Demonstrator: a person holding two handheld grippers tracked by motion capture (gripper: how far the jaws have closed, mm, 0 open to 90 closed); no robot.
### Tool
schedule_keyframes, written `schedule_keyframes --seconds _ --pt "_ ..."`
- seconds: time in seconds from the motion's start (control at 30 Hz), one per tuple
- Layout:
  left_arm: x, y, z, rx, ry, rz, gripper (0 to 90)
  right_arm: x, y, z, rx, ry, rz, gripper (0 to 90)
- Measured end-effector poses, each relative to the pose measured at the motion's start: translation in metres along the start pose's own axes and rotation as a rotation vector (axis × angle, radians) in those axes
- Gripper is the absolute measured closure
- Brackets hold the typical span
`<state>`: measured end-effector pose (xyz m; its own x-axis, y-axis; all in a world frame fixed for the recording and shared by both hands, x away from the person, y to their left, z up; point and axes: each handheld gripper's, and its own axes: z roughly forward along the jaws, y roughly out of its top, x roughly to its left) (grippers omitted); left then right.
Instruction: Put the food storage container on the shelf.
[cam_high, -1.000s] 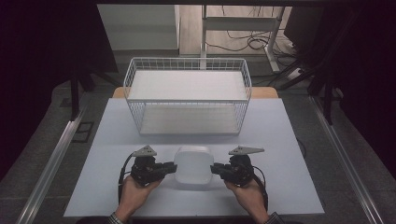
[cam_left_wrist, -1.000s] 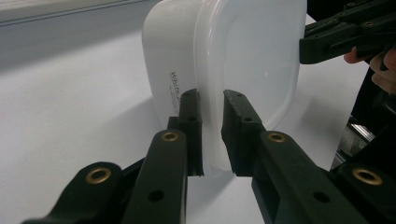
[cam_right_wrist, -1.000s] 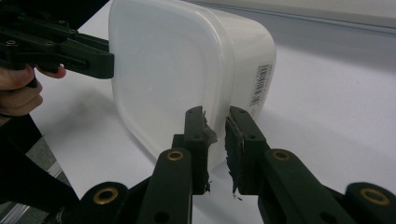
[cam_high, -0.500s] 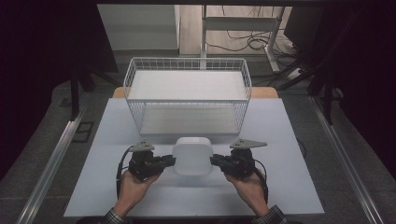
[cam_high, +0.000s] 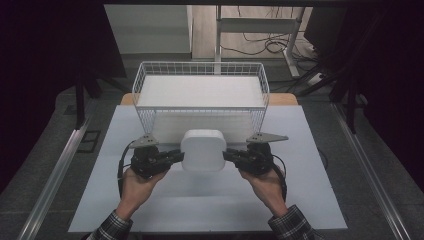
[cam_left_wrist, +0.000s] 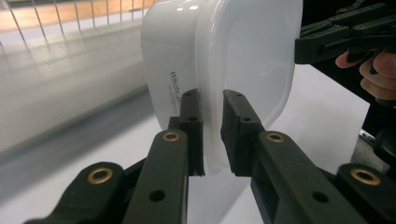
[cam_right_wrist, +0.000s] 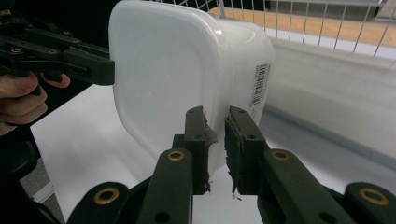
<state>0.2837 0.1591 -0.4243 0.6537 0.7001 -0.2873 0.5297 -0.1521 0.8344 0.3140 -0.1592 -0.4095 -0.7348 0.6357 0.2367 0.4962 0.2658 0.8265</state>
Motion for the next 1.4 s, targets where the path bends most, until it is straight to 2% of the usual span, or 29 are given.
schedule_keyframes --seconds 0.4,0.53,0.8,0.83,0.97,1.07,1.27,1.37,1.4 --pt "0.010 0.029 -0.005 -0.030 0.003 0.018 79.7 -0.006 0.029 0.002 -0.031 0.000 -0.010 78.6" --pt "0.011 0.043 -0.009 -0.044 0.010 0.027 79.7 -0.009 0.043 0.002 -0.044 0.003 -0.013 78.4" --pt "0.015 0.064 -0.012 -0.071 0.006 0.022 79.9 -0.012 0.066 -0.001 -0.070 -0.009 -0.021 78.2" --pt "0.016 0.070 -0.014 -0.078 0.005 0.018 79.8 -0.013 0.074 -0.002 -0.078 -0.010 -0.022 78.1" --pt "0.019 0.080 -0.016 -0.086 -0.003 0.013 80.0 -0.014 0.083 -0.002 -0.088 -0.011 -0.026 78.0" --pt "0.022 0.093 -0.020 -0.099 -0.006 0.014 80.1 -0.016 0.097 -0.003 -0.103 -0.012 -0.019 77.8" --pt "0.025 0.112 -0.023 -0.110 0.000 0.015 80.2 -0.019 0.115 -0.004 -0.122 -0.017 -0.018 77.6" --pt "0.028 0.127 -0.025 -0.116 0.010 0.021 80.2 -0.021 0.131 -0.004 -0.135 -0.029 -0.023 77.4" --pt "0.028 0.127 -0.025 -0.116 0.010 0.021 80.2 -0.021 0.131 -0.004 -0.135 -0.029 -0.023 77.4"
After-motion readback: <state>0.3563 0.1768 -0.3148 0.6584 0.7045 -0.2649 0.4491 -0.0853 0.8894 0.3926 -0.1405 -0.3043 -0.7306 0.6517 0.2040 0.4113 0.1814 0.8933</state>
